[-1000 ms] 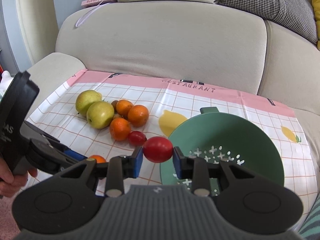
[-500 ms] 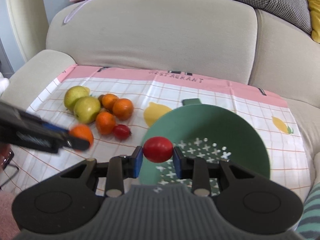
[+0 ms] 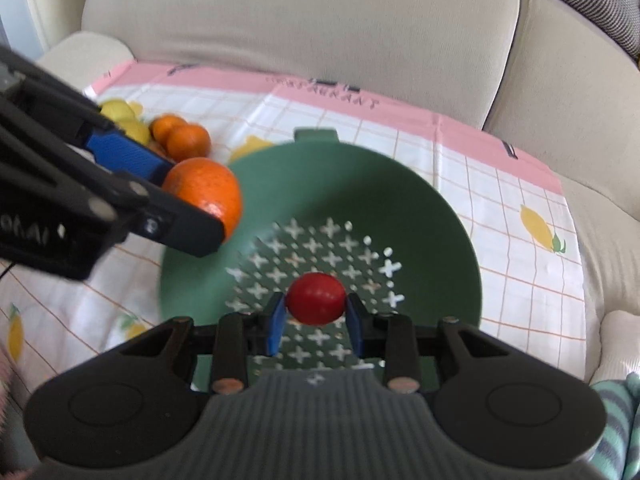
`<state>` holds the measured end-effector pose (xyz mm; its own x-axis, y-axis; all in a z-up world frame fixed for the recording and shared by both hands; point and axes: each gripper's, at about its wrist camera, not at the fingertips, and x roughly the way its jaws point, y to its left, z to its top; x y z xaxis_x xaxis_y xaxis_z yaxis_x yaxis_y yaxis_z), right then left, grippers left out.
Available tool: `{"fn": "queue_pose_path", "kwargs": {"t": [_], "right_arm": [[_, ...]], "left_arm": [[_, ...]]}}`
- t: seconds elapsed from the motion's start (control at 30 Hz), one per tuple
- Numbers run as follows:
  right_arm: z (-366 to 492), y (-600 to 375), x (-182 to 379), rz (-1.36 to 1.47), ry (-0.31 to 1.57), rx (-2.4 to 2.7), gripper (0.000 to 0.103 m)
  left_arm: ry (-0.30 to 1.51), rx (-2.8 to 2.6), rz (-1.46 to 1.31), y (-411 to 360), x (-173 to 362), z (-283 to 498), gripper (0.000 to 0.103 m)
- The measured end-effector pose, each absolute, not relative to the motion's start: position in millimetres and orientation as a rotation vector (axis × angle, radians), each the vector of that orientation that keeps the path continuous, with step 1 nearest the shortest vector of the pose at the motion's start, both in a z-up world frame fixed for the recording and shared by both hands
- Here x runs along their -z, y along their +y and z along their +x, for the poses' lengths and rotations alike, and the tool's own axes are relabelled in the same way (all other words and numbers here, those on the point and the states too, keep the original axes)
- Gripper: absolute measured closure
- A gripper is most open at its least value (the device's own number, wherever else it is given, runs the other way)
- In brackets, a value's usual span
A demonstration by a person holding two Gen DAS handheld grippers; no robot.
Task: Organize fruits
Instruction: 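Carry the mandarin and red tomato over the green colander with both tools, then open both tools to drop the mandarin and tomato into the colander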
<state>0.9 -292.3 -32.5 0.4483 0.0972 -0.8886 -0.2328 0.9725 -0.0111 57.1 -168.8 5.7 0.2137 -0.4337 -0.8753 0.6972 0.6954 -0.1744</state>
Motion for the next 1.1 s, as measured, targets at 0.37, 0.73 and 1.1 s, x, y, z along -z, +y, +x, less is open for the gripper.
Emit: {"fn": "queue_pose_path", "kwargs": {"t": [0.37,0.73,1.1], "right_arm": [[23.3,-294.3,57.9,-0.214,1.137,-0.255,0.074],[29.8,-293.7,79.5,-0.224,1.187,-0.263,0.074],[25.0,-285.9,80.0,-0.271,1.191,-0.278,0.073]], "left_arm": [[1.148,0.815,0.478,-197.5,28.3,69.3,0.054],[1.154,0.823,0.571,-207.3,50.7,71.8,0.053],[1.142,0.829,0.587,-211.0,53.4,67.5,0.053]]}}
